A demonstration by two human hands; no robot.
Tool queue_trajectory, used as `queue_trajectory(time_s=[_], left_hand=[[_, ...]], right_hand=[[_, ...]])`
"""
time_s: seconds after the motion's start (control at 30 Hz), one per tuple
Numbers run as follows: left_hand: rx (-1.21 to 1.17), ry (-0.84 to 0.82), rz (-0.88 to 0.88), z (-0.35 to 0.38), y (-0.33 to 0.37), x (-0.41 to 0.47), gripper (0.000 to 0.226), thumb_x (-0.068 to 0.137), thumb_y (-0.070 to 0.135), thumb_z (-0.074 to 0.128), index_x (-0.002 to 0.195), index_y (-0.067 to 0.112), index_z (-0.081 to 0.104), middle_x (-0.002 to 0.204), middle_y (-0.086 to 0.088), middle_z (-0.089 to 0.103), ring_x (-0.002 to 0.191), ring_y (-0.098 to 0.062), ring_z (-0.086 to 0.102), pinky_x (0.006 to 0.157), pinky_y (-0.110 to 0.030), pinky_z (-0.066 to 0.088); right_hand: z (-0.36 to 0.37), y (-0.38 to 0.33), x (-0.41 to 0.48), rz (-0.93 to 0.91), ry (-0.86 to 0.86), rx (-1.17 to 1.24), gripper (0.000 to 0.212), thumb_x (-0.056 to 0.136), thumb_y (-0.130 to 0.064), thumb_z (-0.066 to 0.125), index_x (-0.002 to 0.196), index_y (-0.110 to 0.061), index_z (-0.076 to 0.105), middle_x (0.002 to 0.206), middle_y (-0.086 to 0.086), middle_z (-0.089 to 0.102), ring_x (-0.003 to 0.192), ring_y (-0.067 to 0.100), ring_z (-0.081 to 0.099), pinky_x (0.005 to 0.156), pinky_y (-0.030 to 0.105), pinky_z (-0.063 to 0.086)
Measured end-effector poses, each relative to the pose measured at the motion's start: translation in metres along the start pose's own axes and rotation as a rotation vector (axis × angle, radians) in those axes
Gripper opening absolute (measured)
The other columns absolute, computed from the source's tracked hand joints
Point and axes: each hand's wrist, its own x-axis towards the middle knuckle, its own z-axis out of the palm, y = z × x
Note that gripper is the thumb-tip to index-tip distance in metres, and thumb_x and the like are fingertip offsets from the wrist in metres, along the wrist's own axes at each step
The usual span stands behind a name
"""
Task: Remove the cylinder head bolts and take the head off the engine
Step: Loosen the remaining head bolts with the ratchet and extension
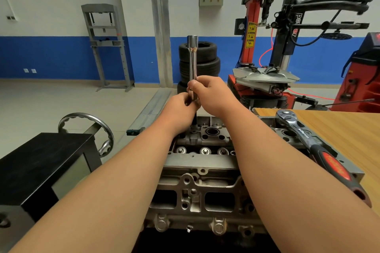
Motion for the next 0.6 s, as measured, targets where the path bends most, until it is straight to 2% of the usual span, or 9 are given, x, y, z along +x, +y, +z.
queue_trajectory(time_s=[0.1, 0.2, 0.27, 0.33, 0.4, 0.5, 0.6], left_hand=[[0.046, 0.097, -0.015, 0.0016, 0.0007, 0.0021, 0.011, 0.089, 0.028, 0.065, 0.091, 0.017, 0.064, 0.081, 0.001, 0.065, 0.071, -0.015, 0.058, 0.061, -0.029, 0.046], [0.105, 0.172, -0.041, 0.0031, 0.0026, 0.0032, 0.018, 0.083, 0.029, 0.070, 0.077, 0.016, 0.059, 0.068, 0.004, 0.057, 0.063, -0.014, 0.052, 0.053, -0.027, 0.037], [0.046, 0.159, -0.043, 0.0025, 0.0010, 0.0023, 0.019, 0.084, 0.032, 0.069, 0.077, 0.020, 0.056, 0.071, 0.006, 0.059, 0.065, -0.011, 0.054, 0.055, -0.026, 0.038], [-0.055, 0.086, -0.017, 0.0006, -0.0001, -0.0016, 0.011, 0.087, 0.032, 0.067, 0.084, 0.026, 0.058, 0.081, 0.010, 0.063, 0.075, -0.005, 0.058, 0.060, -0.022, 0.042], [-0.062, 0.039, 0.030, -0.0011, -0.0007, -0.0030, 0.005, 0.091, 0.027, 0.063, 0.095, 0.024, 0.063, 0.087, 0.010, 0.066, 0.083, -0.007, 0.061, 0.065, -0.020, 0.045], [-0.022, 0.116, 0.033, -0.0018, -0.0002, -0.0003, 0.008, 0.088, 0.024, 0.067, 0.094, 0.022, 0.062, 0.083, 0.010, 0.064, 0.078, -0.006, 0.059, 0.060, -0.020, 0.042], [-0.006, 0.180, -0.025, 0.0003, 0.0004, 0.0011, 0.019, 0.081, 0.027, 0.074, 0.084, 0.023, 0.056, 0.078, 0.007, 0.061, 0.071, -0.008, 0.056, 0.056, -0.024, 0.038]], right_hand=[[0.0039, 0.0024, 0.0012, 0.024, 0.017, -0.008, 0.029, 0.094, -0.035, 0.056, 0.089, -0.007, 0.063, 0.075, 0.000, 0.060, 0.066, 0.011, 0.053, 0.064, 0.030, 0.044], [0.0056, 0.0028, 0.0021, 0.018, 0.098, -0.044, 0.030, 0.087, -0.039, 0.067, 0.071, -0.017, 0.054, 0.066, -0.005, 0.056, 0.061, 0.010, 0.051, 0.061, 0.029, 0.045], [0.0038, 0.0026, 0.0017, -0.015, 0.082, -0.050, 0.030, 0.089, -0.036, 0.065, 0.069, -0.014, 0.059, 0.065, -0.001, 0.058, 0.062, 0.013, 0.052, 0.063, 0.034, 0.047], [0.0015, 0.0020, 0.0004, -0.023, 0.032, -0.029, 0.029, 0.094, -0.032, 0.058, 0.080, -0.009, 0.068, 0.075, 0.010, 0.066, 0.069, 0.019, 0.056, 0.069, 0.037, 0.049], [0.0006, 0.0025, -0.0006, -0.004, -0.007, 0.023, 0.028, 0.097, -0.030, 0.053, 0.091, -0.009, 0.070, 0.086, 0.013, 0.068, 0.073, 0.015, 0.057, 0.069, 0.033, 0.048], [0.0034, 0.0033, 0.0014, 0.018, -0.009, 0.008, 0.024, 0.095, -0.034, 0.056, 0.091, -0.012, 0.063, 0.080, 0.001, 0.063, 0.072, 0.009, 0.055, 0.065, 0.027, 0.043], [0.0051, 0.0033, 0.0023, 0.043, 0.077, -0.015, 0.028, 0.087, -0.037, 0.067, 0.076, -0.015, 0.055, 0.070, -0.003, 0.058, 0.065, 0.011, 0.054, 0.063, 0.031, 0.047]])
